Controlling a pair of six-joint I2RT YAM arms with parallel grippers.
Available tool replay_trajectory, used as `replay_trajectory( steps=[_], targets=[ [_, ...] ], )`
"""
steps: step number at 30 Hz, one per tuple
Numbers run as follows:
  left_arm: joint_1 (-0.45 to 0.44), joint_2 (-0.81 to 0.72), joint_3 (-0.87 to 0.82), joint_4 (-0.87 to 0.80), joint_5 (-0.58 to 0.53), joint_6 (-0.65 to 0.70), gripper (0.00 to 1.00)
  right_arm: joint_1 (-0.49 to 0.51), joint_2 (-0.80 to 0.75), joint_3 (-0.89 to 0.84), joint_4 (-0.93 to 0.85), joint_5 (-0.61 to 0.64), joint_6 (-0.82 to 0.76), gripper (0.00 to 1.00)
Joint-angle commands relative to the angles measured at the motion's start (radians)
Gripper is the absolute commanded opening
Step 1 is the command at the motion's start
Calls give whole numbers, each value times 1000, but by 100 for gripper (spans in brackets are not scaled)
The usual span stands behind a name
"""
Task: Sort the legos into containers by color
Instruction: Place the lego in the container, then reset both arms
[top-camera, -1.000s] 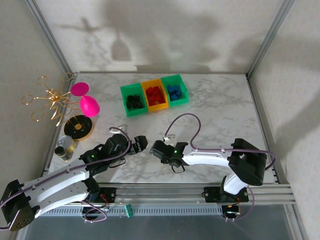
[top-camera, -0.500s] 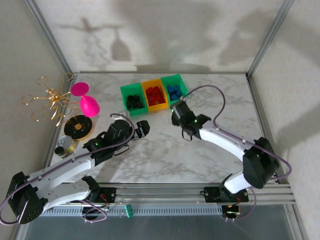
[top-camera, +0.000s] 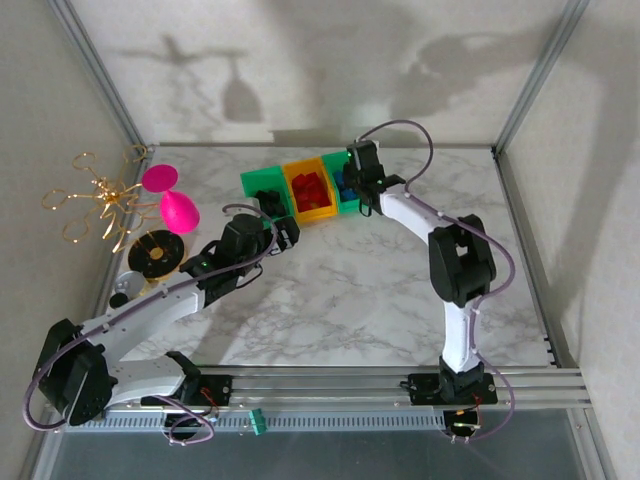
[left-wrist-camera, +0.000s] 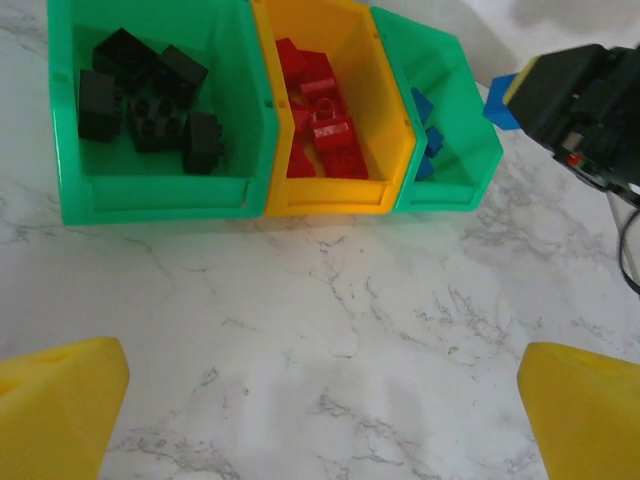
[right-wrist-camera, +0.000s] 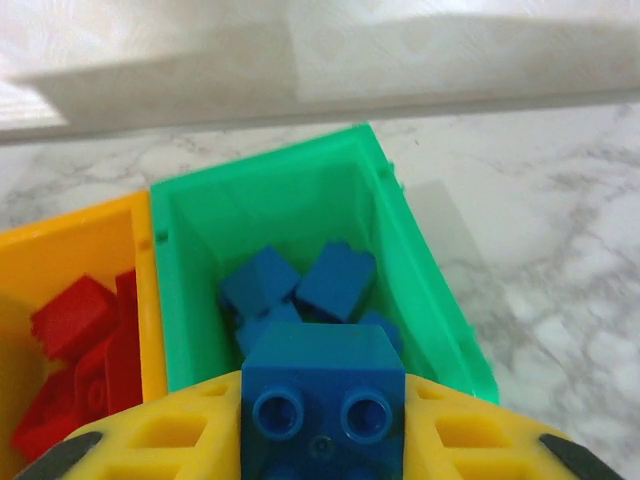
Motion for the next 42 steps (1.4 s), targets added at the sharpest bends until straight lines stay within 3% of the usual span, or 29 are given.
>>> replay_trajectory(
  steps=[1,6,10,15,22,26,30,35,38,42],
  targets=[
    [22,18,36,38,-16,40,100,-10,88,108,34,-37,-81,35],
    [41,29,32,50,-5,51,100,-29,199,241,-15,-43,-90,44],
    [50,25,21,57,-16,68,100,-33,170,244,-10,-53,-107,54],
    [56,-16,-6,68,-76,111,100,-35,-20,99,25,-35,-103,67],
    [79,-164,-111,123,-296,206,100,-95,-385,-281,93,3,-51,99],
    [114,-271,-232,270,-470,315,100,-179,-600,-554,195,79,-32,99],
    [203,-320,-371,487,-521,418,100,-297,-743,-821,369,106,-73,98],
    [369,-245,-524,752,-417,480,100,-467,-775,-1069,582,45,-83,98],
    [451,-153,-605,968,-324,490,100,-483,-761,-1180,770,41,-136,99],
    [516,28,-659,1209,-246,523,100,-485,-656,-1278,1031,-119,-168,98]
  ],
)
